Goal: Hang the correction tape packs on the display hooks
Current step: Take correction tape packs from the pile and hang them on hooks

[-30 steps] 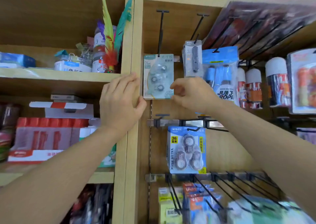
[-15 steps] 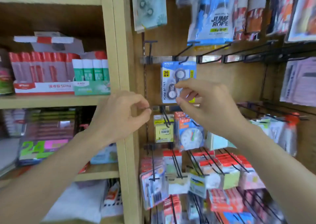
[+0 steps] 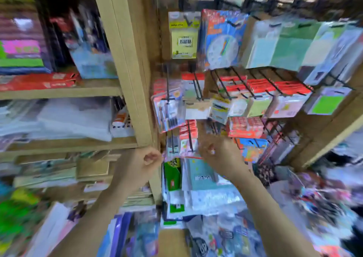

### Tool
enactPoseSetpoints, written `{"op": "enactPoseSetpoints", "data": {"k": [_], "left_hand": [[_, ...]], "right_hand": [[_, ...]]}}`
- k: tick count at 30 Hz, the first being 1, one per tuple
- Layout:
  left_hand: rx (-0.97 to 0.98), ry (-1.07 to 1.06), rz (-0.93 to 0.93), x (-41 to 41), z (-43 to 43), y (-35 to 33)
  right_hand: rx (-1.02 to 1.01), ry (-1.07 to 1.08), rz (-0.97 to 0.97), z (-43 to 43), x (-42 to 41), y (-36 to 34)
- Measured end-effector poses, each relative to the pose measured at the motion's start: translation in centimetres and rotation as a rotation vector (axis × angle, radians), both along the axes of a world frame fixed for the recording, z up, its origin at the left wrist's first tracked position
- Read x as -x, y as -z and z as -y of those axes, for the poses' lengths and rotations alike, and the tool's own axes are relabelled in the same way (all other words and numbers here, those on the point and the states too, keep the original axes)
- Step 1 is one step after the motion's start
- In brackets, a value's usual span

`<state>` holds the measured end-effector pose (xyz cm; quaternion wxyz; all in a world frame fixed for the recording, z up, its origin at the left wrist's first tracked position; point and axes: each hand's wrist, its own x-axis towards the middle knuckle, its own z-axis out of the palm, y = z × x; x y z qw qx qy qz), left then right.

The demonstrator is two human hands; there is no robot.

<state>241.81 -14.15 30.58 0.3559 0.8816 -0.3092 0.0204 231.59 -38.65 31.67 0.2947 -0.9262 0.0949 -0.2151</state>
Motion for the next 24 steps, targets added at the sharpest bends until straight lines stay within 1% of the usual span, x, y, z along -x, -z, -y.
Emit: {"op": "enactPoseSetpoints", "data": {"k": [3,5,7,10,13,16,18,20,24], "left_hand": [[-0.192,-0.054,-0.136,1.7,-0.7,7.2],[-0.320,-0.072,-0.210,3.0,-1.3,11.3],[-0.397,-0.089,-0.308,4.4,-1.9,14.7],[-0.473,-0.117,-0.493,6.5,-3.1,19.3],[-0.507,-0.204,-0.674,8.6,-4.8,24.5],[-0.548,-0.249,-0.782,10.7,-6.2,30.1],[-0.571,-0.267,-0.880,11.9,-6.9,33.8],[-0.559,-0.273,-0.956,12.8,-6.7,36.2],[-0.463,-0.351,-1.105,13.8,-3.8,38.7]], "right_hand": [[-0.098,0.094,-0.254,0.1,1.5,7.8],[-0.148,0.119,-0.425,0.1,2.9,12.2],[-0.220,0.132,-0.558,0.1,4.4,15.8],[-0.259,0.136,-0.746,0.0,6.5,20.3],[-0.310,0.153,-0.908,-0.5,8.6,24.5],[-0.361,0.167,-1.043,-1.2,10.6,29.3],[-0.356,0.171,-1.134,-1.6,11.9,32.6],[-0.357,0.178,-1.220,-1.9,13.0,35.4],[-0.409,0.218,-1.294,-1.7,14.7,40.1]]}}
